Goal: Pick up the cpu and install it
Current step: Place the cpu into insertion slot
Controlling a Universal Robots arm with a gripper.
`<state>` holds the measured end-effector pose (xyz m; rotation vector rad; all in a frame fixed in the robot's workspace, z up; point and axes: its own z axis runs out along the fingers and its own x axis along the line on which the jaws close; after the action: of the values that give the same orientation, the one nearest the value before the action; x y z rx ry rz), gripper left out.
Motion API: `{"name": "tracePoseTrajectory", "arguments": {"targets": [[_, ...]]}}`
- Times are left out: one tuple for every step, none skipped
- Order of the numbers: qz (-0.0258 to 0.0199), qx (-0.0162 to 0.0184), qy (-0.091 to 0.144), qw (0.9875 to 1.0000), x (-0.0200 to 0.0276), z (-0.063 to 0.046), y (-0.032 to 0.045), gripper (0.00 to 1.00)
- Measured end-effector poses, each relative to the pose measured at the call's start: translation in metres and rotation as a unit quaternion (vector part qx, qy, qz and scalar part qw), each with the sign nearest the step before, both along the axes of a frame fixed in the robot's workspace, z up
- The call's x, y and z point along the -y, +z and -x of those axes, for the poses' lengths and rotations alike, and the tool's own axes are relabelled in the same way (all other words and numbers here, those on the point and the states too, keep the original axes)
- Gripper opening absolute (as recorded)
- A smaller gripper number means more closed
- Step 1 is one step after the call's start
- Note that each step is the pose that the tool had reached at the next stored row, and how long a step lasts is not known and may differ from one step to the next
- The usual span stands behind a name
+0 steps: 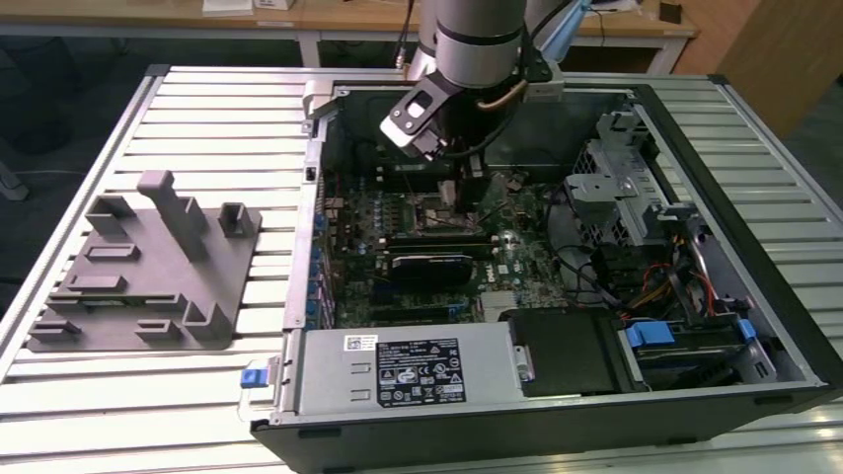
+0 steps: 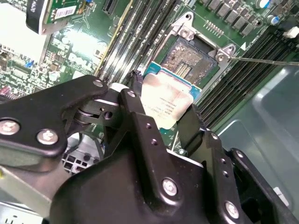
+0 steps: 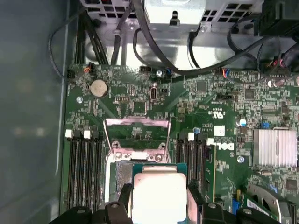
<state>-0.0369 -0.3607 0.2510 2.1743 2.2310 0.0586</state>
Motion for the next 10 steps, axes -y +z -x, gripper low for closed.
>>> {"name": "tracePoseTrajectory", "arguments": {"targets": [[0.0001, 0.0001, 0.0, 1.0, -0.0005, 0.002, -0.0005, 0.54], [0.0002, 0.0001, 0.0, 1.0, -0.0013, 0.0039, -0.0011, 0.54], [0.0004, 0.0002, 0.0, 1.0, -0.0021, 0.0052, -0.0021, 0.54], [0.0003, 0.0003, 0.001, 1.0, -0.003, 0.0055, -0.0034, 0.54], [0.0005, 0.0002, 0.001, 1.0, -0.0038, 0.0055, -0.0046, 0.54], [0.0005, 0.0002, 0.002, 1.0, -0.005, 0.0055, -0.0056, 0.54], [0.0005, 0.0002, 0.004, 1.0, -0.0062, 0.0056, -0.0064, 0.54], [0.0005, 0.0003, 0.005, 1.0, -0.007, 0.0055, -0.0069, 0.54], [0.0004, 0.0003, 0.006, 1.0, -0.0074, 0.0055, -0.0072, 0.54], [0.0004, 0.0003, 0.006, 1.0, -0.0074, 0.0055, -0.0073, 0.54]]}}
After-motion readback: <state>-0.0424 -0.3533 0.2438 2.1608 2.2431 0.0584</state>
